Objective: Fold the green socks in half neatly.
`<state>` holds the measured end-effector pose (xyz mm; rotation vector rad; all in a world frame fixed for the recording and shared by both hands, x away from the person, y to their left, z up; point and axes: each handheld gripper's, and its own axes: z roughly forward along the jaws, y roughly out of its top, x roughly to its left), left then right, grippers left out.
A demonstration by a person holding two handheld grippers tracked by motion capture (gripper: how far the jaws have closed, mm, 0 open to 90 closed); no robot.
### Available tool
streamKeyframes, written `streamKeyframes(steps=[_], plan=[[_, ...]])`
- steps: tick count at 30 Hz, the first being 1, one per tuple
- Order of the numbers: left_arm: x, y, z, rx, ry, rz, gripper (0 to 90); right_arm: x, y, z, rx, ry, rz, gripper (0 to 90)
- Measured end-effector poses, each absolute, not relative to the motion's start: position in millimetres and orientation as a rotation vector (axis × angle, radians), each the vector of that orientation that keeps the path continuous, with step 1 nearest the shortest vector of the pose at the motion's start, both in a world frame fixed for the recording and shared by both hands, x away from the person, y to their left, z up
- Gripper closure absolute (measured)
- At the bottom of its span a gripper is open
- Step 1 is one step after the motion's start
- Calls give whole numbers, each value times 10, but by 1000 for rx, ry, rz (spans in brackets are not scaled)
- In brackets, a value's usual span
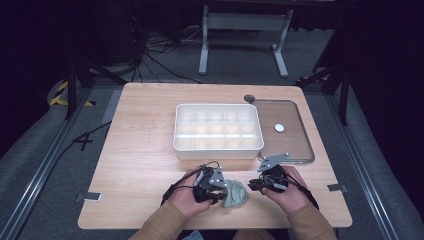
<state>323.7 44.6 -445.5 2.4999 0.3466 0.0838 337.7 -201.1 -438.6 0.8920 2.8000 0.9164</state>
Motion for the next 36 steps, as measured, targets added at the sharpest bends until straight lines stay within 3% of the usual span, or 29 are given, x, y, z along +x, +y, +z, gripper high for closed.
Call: streamKeyframes(steps=[5,13,17,36], plan=[[3256,451,-4563,2560,357,61,685,3318,-1857,-4453,778,2852,970,840],[3209,431,-4507,2516,309,83,684,3223,-1675,-4469,656,2898,941,821],[3203,430,-4490,2480,312,74,679,3215,-1700,-4376,649,2876,996,824],[3175,311,-4563,2433,234,91,681,3274,-1717,-4553,751,2916,1010,823]])
